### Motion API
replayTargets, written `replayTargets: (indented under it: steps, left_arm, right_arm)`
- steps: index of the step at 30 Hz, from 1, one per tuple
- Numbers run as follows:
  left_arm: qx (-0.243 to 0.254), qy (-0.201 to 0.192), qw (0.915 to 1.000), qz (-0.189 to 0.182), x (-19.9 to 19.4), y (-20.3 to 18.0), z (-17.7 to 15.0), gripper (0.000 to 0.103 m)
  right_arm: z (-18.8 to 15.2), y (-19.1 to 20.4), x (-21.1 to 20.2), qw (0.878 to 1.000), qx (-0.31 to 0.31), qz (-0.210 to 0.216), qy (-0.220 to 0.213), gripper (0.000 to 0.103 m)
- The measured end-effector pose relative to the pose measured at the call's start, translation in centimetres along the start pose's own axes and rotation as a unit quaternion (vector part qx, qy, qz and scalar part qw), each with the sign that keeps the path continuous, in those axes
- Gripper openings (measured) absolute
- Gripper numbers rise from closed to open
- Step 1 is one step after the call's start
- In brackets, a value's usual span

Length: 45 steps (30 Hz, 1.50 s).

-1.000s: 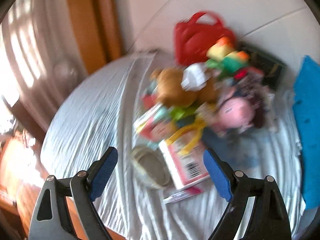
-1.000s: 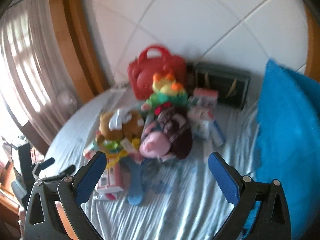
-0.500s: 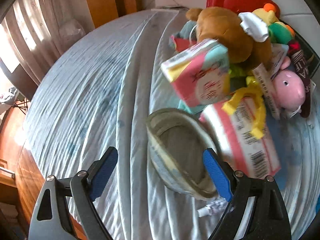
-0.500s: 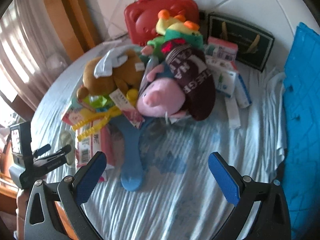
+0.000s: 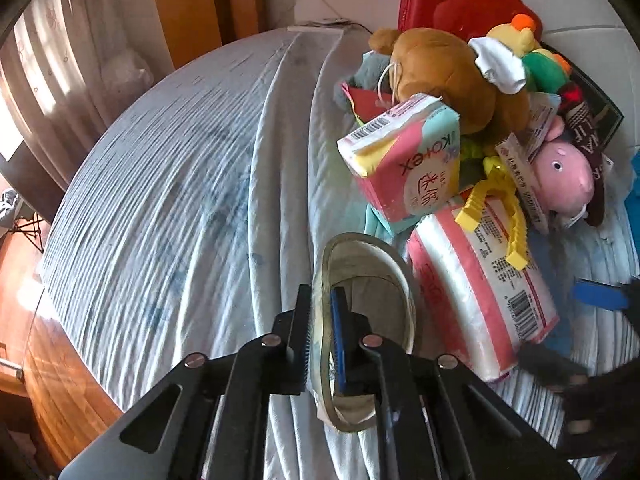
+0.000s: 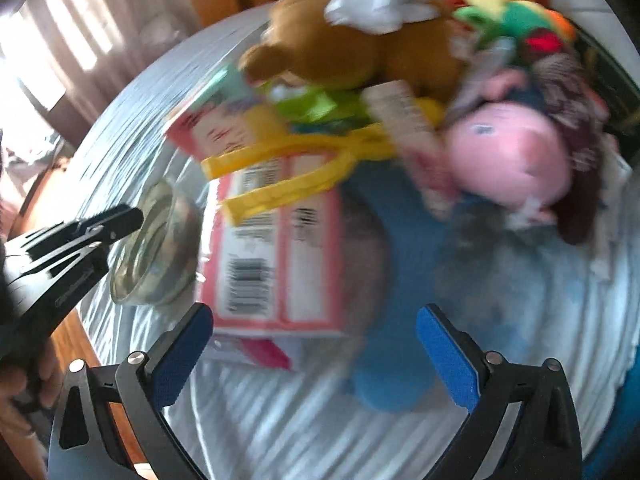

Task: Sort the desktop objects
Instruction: 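Grasp a clear round lid with the left tool while the right tool grasps a pink-white packet, then carry the lid and packet into the blue crate and release both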

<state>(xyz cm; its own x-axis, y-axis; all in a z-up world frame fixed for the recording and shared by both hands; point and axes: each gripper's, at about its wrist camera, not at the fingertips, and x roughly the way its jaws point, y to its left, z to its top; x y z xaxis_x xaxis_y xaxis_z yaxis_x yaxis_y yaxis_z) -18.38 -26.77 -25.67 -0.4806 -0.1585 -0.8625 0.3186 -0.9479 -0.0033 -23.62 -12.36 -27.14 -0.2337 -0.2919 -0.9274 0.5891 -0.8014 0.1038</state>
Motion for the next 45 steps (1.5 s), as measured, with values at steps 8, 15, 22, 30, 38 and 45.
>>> replayTargets:
  steps: [8,15,22,30,38,45]
  left_arm:
    - [0.025,-0.007,0.9995,-0.017,-0.2,0.2,1.4,0.005]
    - [0.047,0.012,0.9988,0.004,2.3,-0.9,1.9,0.011]
    - [0.061,0.038,0.9974,0.005,4.6,-0.5,2.0,0.013]
    - [0.063,-0.049,0.9968,-0.004,-3.4,-0.8,3.0,0.008]
    - [0.082,-0.127,0.9878,-0.035,-10.3,-4.2,5.8,0.008]
    - [0.127,-0.190,0.9694,-0.090,-16.2,-10.9,7.5,0.008]
  right_arm:
    - [1.8,2.7,4.2,0.999,-0.022,-0.022,0.025,0.101]
    - [0.0,0.7,2.6,0.999,0.012,-0.015,0.028,0.090]
    - [-1.8,-0.5,0.1,1.000,0.020,-0.011,0.010,0.089]
    - [-2.9,-1.8,-5.3,0.998,0.035,-0.009,-0.047,0.089]
    - [-2.9,-3.4,-12.6,0.988,0.063,-0.032,-0.135,0.089]
    - [-4.1,-7.1,-22.0,0.965,0.098,-0.083,-0.229,0.089]
